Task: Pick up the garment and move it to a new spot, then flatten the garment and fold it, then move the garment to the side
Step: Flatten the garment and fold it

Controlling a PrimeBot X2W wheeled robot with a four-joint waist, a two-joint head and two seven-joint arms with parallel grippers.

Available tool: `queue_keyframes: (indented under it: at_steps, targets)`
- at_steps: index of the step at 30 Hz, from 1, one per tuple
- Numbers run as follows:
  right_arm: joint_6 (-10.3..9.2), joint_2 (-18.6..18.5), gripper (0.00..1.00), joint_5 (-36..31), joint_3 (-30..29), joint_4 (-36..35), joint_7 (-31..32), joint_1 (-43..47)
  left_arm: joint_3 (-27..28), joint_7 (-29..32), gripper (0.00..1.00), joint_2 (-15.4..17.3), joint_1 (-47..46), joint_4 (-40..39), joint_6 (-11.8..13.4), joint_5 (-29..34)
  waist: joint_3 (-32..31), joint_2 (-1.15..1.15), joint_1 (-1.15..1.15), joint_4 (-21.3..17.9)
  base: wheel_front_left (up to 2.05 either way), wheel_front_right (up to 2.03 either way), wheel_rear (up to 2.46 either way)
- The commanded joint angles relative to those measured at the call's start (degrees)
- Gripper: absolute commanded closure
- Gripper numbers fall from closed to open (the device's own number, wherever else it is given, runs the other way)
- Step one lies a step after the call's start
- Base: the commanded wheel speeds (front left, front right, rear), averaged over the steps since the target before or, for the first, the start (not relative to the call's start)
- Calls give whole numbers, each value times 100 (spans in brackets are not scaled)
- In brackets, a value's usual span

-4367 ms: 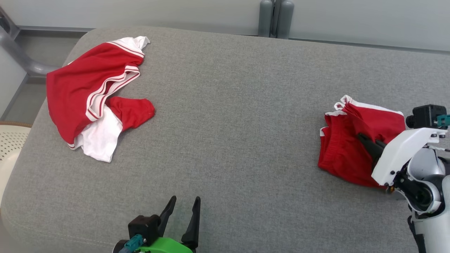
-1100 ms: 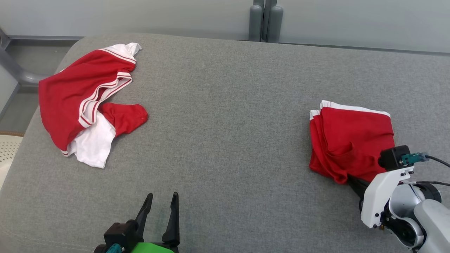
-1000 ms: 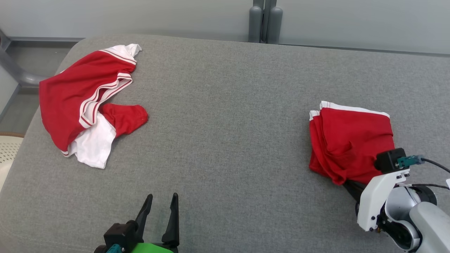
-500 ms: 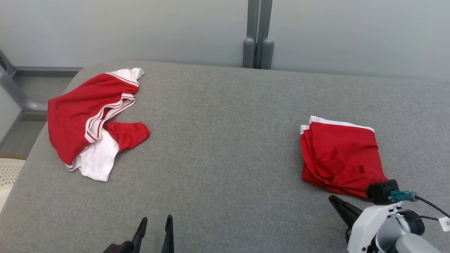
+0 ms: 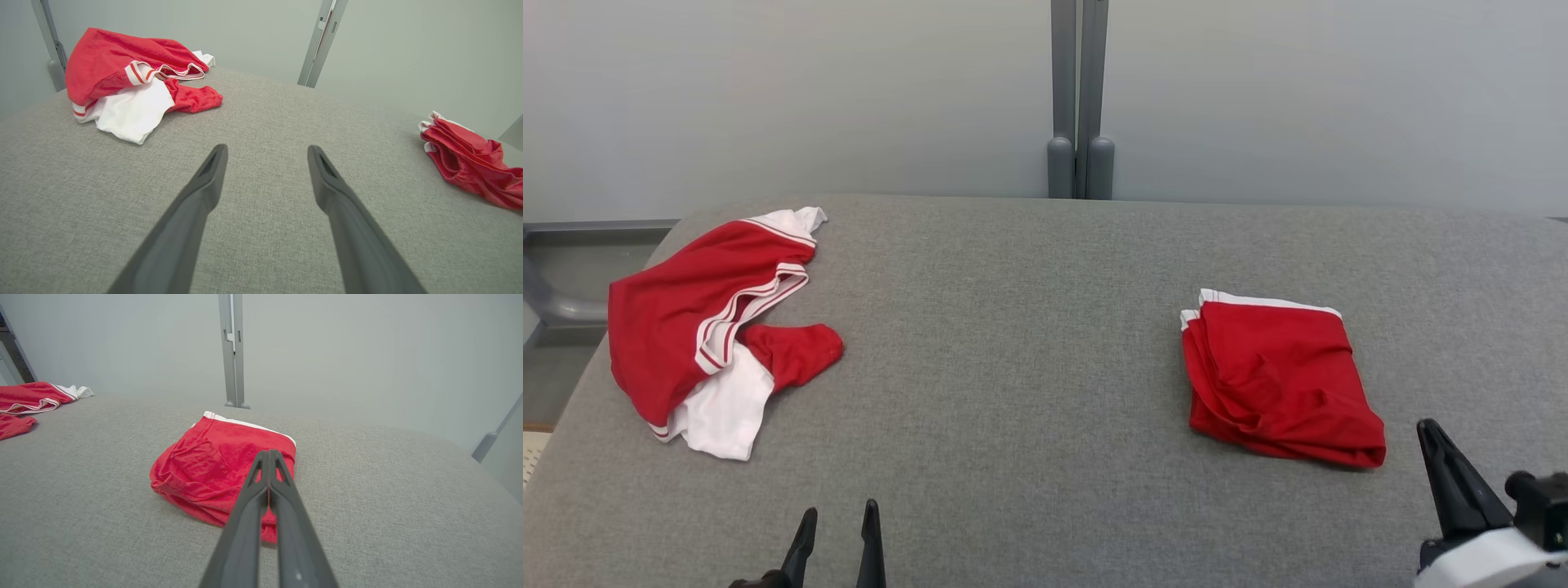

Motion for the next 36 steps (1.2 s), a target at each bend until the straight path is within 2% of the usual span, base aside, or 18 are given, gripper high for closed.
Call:
queue_keyframes:
  at_steps: [1,2,3,4,9,16,17,18,19,20,26,29,36]
  targets:
    - [-8,101,63,-149,-145,-68,-12,240,33,-1,0,11,90,-30,-23,19,-1,0,0,-7,0,0,0]
    - [-7,215,52,-249,-281,-138,-13,369,45,-1,0,10,102,-45,-24,26,0,0,0,-8,0,0,0]
    - [-8,291,29,-330,-366,-188,-14,437,52,-1,0,10,109,-55,-25,24,3,0,0,-8,0,0,0]
    - [-7,366,0,-408,-445,-231,-15,509,55,-1,0,10,120,-68,-26,22,6,0,0,-9,0,0,0]
    - [-8,583,0,-539,-596,-315,-16,711,49,-1,0,11,135,-106,-25,15,35,0,0,-9,0,0,0]
    - [-8,586,0,-452,-738,-301,-16,421,28,-1,0,11,85,-144,-20,19,169,0,0,-5,0,0,0]
    - [-8,544,40,-396,-750,-192,-17,350,15,-1,0,11,67,-136,-35,30,207,0,0,0,0,0,0]
    - [-8,457,59,-399,-714,-135,-17,248,3,-1,0,11,42,-128,-50,36,253,0,0,10,0,0,0]
    - [-8,340,89,-401,-673,-46,-16,89,-15,-1,0,10,-3,-116,-69,52,308,0,0,29,0,0,0]
    - [-8,230,98,-413,-616,44,-17,-34,-33,-1,0,11,-42,-106,-75,63,368,0,0,51,0,0,0]
    - [-8,-491,100,-452,-51,960,-16,-1322,-160,-1,0,11,-411,53,-184,88,1058,0,0,184,0,0,0]
    - [-8,-851,100,-423,490,1515,-15,-2006,-197,-1,0,11,-632,151,-228,30,1348,0,0,312,0,0,0]
    - [-9,-1376,100,74,1815,2563,286,-2898,-402,-1,0,12,-1035,483,-294,-72,1705,0,0,682,0,0,0]
